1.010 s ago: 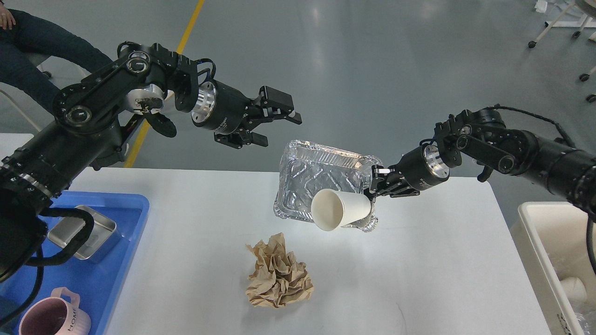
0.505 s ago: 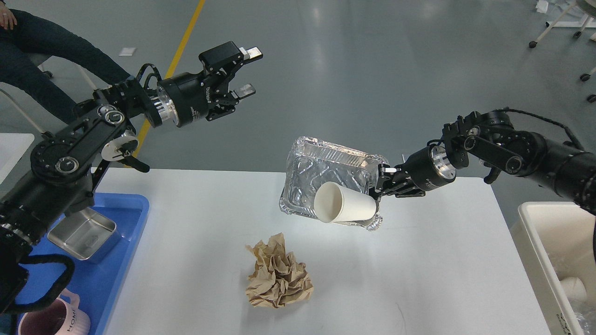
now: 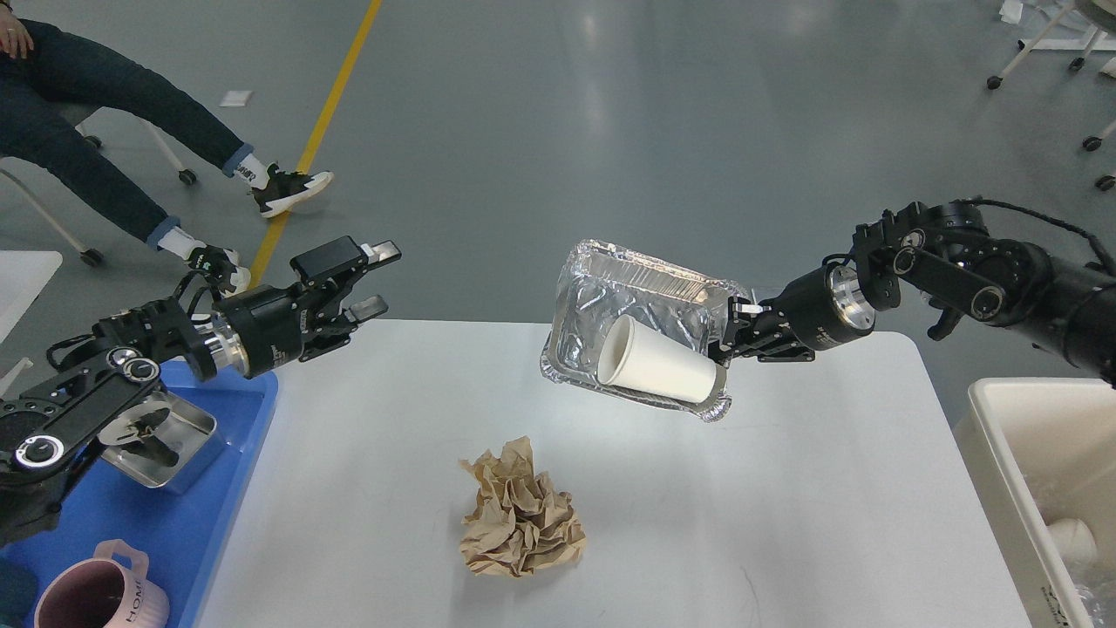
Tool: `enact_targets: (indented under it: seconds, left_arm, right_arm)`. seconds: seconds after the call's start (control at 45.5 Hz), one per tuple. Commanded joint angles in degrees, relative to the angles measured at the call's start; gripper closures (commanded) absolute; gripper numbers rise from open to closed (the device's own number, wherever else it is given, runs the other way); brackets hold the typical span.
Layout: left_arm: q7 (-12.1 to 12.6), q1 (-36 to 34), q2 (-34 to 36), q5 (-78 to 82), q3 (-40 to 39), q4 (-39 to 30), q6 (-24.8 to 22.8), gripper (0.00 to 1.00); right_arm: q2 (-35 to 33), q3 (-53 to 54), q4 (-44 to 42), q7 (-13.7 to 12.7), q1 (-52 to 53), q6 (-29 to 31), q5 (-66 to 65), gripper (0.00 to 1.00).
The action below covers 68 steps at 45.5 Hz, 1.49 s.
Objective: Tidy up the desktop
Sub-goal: 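Retract the left arm while the right gripper holds the foil tray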
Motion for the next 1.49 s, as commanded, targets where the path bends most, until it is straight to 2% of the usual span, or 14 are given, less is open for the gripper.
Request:
enact_targets:
  seconds: [0.0, 0.088, 0.132, 0.307, 0.439, 0.725, 0.834, 1.032, 1.142, 1.251, 1.317, 1.361, 1.471]
  left_arm:
    - [-0.65, 0.31, 6.02, 0.77, 3.10, -1.61, 0.07, 0.02]
    - [-6.27, 1.36, 10.85, 2.52, 3.54, -3.54, 0.25, 0.02]
    - [-8.29, 2.07, 13.05, 3.75, 3.54, -4.95, 0.25, 0.02]
    - [-12.43, 5.49, 22.28, 8.59, 3.54, -8.29, 0.34, 0.02]
    - [-12.61, 6.81, 28.69, 9.38, 4.33, -9.35, -1.50, 0.02]
    - [-11.99, 6.03, 43.46, 9.47, 4.86, -10.93, -13.54, 0.02]
    - [-12.08, 3.66, 48.38, 9.47, 4.86, -10.93, -18.28, 0.02]
    - [-12.08, -2.41, 52.61, 13.77, 4.95, -10.93, -26.54, 0.02]
    - [-12.08, -3.82, 52.35, 16.50, 4.69, -11.02, -26.54, 0.02]
    - [-11.73, -4.17, 51.65, 16.85, 4.60, -12.16, -26.54, 0.02]
    - [-10.07, -4.00, 49.63, 16.94, 4.69, -12.34, -26.54, 0.02]
    - [-7.61, -3.91, 46.74, 16.94, 4.95, -12.34, -26.54, 0.02]
    - [1.17, -4.08, 37.34, 16.85, 4.77, -12.16, -26.54, 0.02]
  right_arm:
    - [0.00, 0.01, 0.00, 0.00, 0.18, -0.17, 0.07, 1.00]
    - [0.00, 0.01, 0.00, 0.00, 0.27, -0.17, 0.07, 1.00]
    - [0.00, 0.01, 0.09, 0.00, 0.44, -0.17, 0.07, 1.00]
    - [-0.35, 0.09, 0.00, 0.00, 0.53, -0.17, 0.25, 1.00]
    - [-0.35, 0.09, -0.09, 0.00, 0.53, -0.17, 0.43, 1.00]
    - [-0.18, 0.09, -0.17, -0.08, 0.62, -0.35, 0.43, 1.00]
    - [-0.09, 0.01, -0.17, -0.08, 0.88, -0.35, 0.43, 1.00]
    - [0.09, 0.01, -0.35, -0.08, 1.41, -0.26, 0.43, 1.00]
    - [-0.09, 0.01, -0.17, -0.08, 1.67, -0.26, 0.43, 1.00]
    - [-0.26, 0.01, -0.09, -0.08, 1.67, -0.26, 0.43, 1.00]
    - [-0.35, 0.01, -0.17, -0.08, 1.59, -0.26, 0.43, 1.00]
    - [-0.35, 0.01, -0.17, -0.08, 1.59, -0.26, 0.43, 1.00]
    - [-0.09, 0.01, -0.17, 0.00, 1.50, -0.26, 0.43, 1.00]
